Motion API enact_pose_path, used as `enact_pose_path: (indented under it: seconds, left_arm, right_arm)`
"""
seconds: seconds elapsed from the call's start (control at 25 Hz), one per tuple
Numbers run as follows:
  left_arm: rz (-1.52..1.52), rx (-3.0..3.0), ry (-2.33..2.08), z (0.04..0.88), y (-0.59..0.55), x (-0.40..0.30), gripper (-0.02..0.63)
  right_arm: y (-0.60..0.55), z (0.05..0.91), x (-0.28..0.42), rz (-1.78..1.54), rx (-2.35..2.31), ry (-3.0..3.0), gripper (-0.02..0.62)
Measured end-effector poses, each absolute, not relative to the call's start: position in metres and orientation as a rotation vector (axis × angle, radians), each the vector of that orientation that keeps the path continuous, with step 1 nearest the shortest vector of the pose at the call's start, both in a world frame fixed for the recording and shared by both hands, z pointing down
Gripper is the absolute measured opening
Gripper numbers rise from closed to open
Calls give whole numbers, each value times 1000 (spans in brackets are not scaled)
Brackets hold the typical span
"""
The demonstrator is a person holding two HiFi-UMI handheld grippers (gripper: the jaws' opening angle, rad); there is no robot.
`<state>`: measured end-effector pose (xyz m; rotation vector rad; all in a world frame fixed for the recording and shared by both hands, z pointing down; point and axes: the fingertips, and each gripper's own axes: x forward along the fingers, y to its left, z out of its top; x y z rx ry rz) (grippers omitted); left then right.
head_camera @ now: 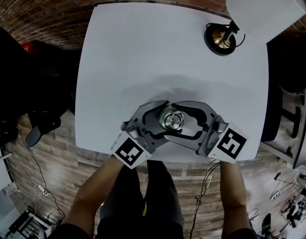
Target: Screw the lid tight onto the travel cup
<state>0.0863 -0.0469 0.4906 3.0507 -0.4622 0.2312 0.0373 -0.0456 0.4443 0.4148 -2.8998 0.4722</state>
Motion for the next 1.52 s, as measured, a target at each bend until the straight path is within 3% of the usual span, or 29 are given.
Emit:
enact_pose_path:
  seconds: [0.2, 0.6, 0.8, 1.04, 1.24, 1.52]
  left_arm:
    - [220, 3044, -480, 489, -49, 85, 364]
    - [260, 3052, -546, 492, -49, 87, 364]
    - [248, 3048, -558, 490, -50, 86, 364]
    - [239, 3040, -559, 491, -49, 86, 364]
    - [231, 3043, -537, 489, -49, 86, 364]
    - [227, 3057, -488, 489, -49, 88, 365]
  right_arm:
    - [-49, 441, 32, 409, 472, -2911, 275]
    - [-59, 437, 46, 339, 1396, -2722, 273]
    - [-59, 441, 48, 377, 1610, -2596, 273]
    - [-50, 446, 47, 403, 1311, -2674, 296]
    - [-28, 458, 49, 367, 737, -2716, 298]
    - [-44, 442, 40, 150, 415, -2790, 298]
